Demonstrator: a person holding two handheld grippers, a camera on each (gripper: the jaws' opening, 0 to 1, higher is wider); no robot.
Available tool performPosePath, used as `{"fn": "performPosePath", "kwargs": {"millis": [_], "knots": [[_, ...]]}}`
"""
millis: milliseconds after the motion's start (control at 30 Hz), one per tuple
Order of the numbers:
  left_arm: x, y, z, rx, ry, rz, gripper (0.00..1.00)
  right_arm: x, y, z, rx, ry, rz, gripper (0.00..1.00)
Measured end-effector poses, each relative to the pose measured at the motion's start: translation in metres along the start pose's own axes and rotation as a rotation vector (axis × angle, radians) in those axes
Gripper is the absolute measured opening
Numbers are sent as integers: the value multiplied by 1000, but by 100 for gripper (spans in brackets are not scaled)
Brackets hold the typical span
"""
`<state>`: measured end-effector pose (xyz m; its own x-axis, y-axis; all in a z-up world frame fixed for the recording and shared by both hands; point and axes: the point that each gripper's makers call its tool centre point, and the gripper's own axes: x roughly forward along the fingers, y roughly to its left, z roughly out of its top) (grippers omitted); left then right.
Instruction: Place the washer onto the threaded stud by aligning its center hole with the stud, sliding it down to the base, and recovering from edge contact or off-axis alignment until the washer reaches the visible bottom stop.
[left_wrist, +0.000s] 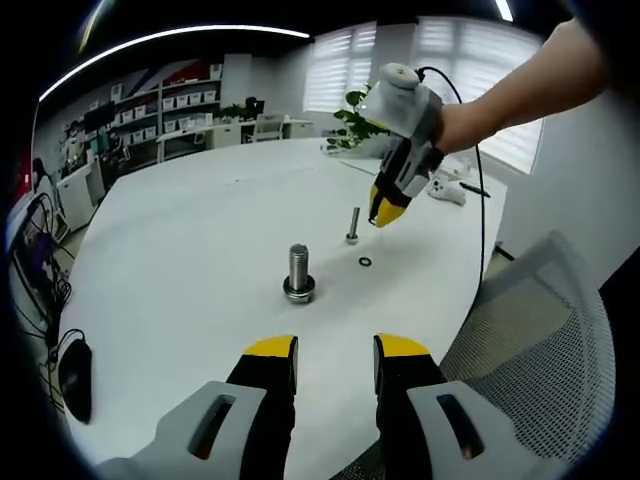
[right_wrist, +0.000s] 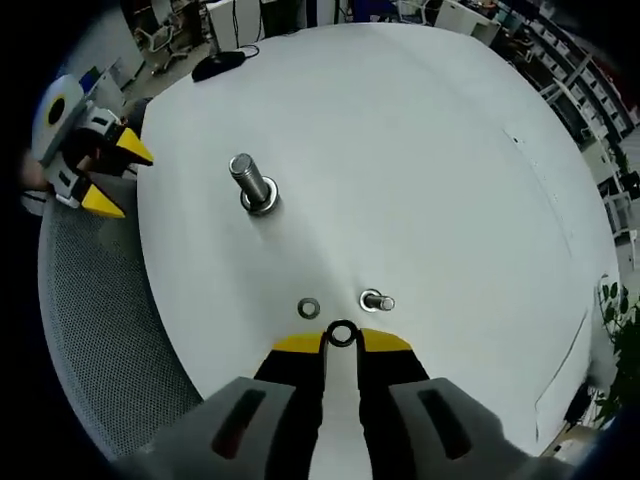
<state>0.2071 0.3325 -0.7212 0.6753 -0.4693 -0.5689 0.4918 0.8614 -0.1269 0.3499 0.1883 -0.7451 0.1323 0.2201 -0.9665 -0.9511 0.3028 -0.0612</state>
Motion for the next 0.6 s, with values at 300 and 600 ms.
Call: {"fn": "performPosePath", "kwargs": {"millis": [300,600], "knots": [[-1,0,1,-3,-4,2,28,-8,-12,12,-1,-22,-16,13],[0,1,0,-7,-2,4,28,-4,-18,14,-19,-21,-23,13]]}}
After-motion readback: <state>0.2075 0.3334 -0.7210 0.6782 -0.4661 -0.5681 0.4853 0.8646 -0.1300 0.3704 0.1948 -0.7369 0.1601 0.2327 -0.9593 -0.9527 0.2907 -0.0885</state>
